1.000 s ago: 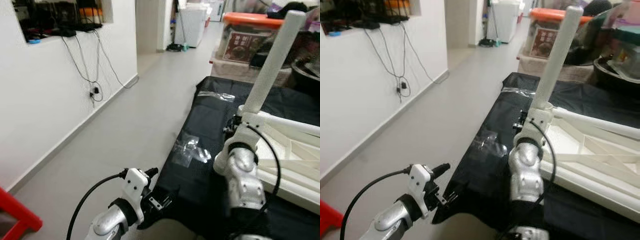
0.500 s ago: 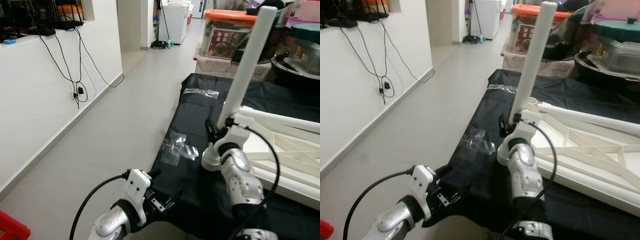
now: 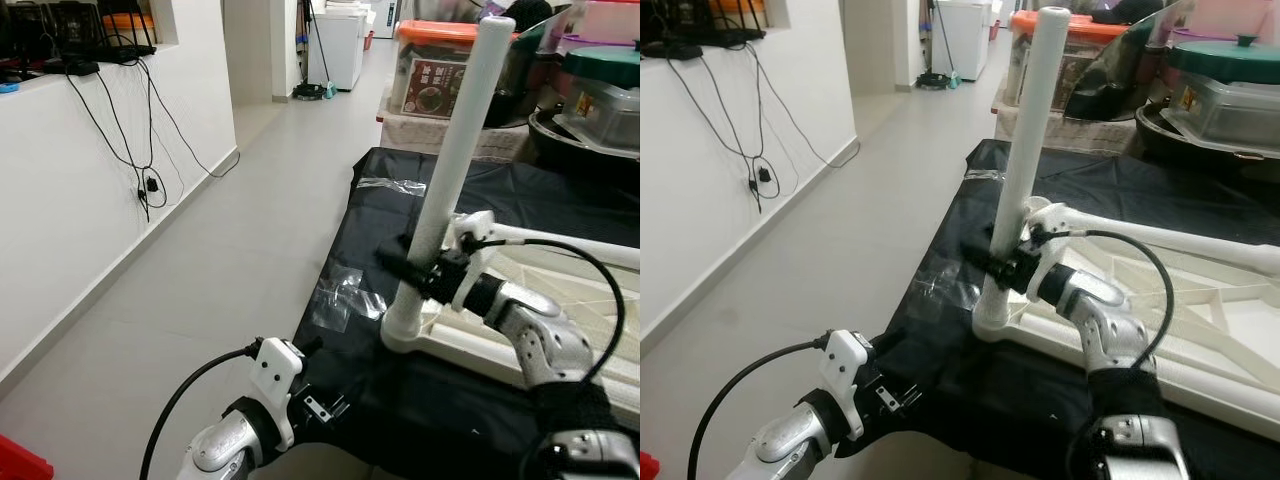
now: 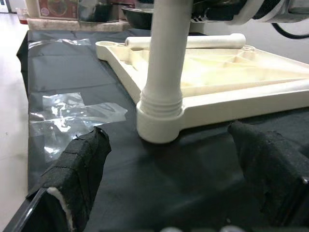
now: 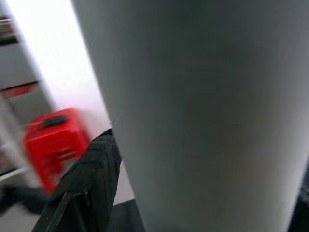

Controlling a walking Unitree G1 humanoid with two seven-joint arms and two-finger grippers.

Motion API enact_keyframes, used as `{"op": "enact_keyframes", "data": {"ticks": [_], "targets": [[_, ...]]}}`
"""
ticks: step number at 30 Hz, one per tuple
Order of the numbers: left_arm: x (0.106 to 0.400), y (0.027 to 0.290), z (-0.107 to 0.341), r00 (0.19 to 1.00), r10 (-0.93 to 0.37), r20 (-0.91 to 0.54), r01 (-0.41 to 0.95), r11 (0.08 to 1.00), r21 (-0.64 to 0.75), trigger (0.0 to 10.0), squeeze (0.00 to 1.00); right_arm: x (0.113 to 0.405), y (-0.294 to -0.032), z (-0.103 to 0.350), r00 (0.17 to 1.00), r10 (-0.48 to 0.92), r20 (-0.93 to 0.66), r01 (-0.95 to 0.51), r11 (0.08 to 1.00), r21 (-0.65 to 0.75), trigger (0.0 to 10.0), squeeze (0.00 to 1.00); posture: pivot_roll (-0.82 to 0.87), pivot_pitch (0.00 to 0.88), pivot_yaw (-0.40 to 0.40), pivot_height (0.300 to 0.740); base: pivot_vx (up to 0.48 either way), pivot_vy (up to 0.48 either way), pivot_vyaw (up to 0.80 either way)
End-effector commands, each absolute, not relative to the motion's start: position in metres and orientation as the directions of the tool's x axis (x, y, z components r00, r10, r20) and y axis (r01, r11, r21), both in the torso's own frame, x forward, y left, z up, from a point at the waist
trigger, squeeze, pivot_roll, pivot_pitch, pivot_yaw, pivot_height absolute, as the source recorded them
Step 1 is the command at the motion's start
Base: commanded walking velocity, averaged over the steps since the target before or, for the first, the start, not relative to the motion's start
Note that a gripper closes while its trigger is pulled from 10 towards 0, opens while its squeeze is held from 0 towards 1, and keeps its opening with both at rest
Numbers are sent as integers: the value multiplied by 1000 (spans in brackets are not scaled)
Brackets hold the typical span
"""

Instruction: Building children table

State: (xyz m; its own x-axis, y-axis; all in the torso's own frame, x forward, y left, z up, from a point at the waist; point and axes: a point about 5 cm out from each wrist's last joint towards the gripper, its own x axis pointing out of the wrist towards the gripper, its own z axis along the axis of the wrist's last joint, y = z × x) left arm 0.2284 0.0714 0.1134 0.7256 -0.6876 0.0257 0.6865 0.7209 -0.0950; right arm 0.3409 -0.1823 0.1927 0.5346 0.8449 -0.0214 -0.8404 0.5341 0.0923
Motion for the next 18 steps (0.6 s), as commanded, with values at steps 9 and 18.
{"op": "enact_keyframes", "data": {"ticks": [9,18], "targets": [[229,72,111,733,-680,17,678,729,-92,10000,0,349,-154,188,381,922,-67,-917,386,95,0,0,-6,6,-52,740,0,0,0],[228,74,112,728,-685,9,683,725,-91,10000,0,342,-152,183,342,940,-9,-932,341,121,0,0,15,21,-27,740,0,0,0]]}}
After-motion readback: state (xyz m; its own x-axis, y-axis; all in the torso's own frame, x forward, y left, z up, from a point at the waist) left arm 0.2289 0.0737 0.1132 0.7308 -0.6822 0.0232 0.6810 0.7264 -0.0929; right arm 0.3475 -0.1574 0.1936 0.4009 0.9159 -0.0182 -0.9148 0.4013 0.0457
